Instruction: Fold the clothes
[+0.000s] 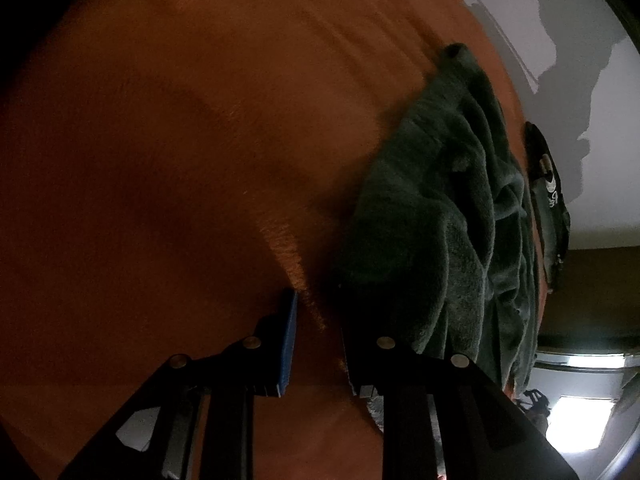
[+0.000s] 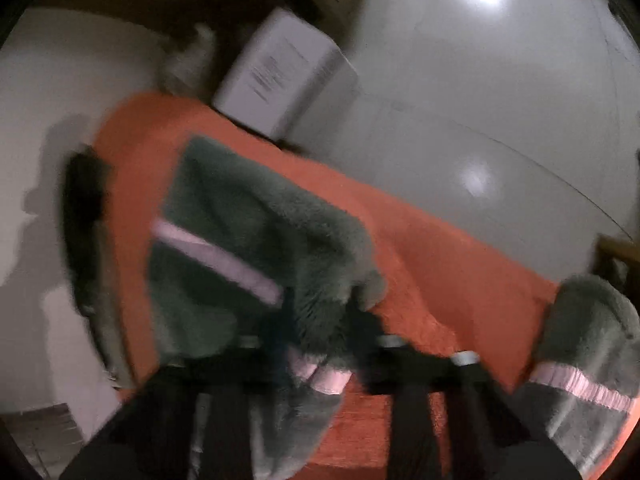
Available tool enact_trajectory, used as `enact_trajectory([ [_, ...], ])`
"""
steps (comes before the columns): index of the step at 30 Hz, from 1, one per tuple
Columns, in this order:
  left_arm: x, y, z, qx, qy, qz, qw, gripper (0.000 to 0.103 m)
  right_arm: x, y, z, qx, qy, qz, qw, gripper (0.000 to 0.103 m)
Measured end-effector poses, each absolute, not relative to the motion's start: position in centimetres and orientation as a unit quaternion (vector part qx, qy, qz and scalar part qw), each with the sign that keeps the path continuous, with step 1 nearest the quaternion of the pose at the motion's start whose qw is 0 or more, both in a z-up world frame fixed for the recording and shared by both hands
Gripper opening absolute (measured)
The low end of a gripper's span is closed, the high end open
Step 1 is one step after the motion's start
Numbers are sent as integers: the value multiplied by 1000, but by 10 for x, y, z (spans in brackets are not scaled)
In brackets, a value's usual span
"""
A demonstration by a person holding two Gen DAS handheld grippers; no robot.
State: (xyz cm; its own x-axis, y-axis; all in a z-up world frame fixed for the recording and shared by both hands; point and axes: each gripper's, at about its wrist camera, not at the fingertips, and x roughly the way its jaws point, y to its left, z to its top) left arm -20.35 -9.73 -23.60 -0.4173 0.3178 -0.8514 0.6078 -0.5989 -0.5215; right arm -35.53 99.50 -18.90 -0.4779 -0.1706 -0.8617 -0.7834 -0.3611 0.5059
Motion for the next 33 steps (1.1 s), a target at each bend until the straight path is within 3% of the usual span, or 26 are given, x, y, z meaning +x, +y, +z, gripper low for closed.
enact_trajectory([
  [5,-200,-101,-240,529,435,-722,95,23,-300,984,-144,-413,465,752,218,13],
  [7,-201,-104,-243,526,444,-719,97,23,-297,986,-168,-435,466,740,218,15],
  [11,-201,-106,-235,489,469,-729,103,23,-269,992,-210,-409,555,701,182,19],
  [14,-194,-110,-225,470,471,-741,93,23,-246,991,-211,-382,578,696,188,43],
  [18,-184,-119,-218,473,469,-742,79,23,-210,952,-170,-353,572,726,143,46],
  [20,-172,-128,-217,457,484,-741,82,23,-217,921,-150,-360,535,759,89,46],
  [26,-137,-138,-212,414,512,-748,85,23,-266,769,-93,-404,301,860,-81,51],
  [29,-132,-132,-215,387,530,-752,59,23,-289,690,-82,-423,245,859,-149,60],
  [31,-131,-126,-217,357,542,-760,33,23,-300,652,-84,-431,252,848,-180,64],
  [32,-129,-123,-218,339,548,-764,25,25,-309,634,-88,-437,265,837,-194,64],
  [33,-127,-118,-221,325,558,-763,20,36,-314,619,-92,-446,278,825,-205,64],
])
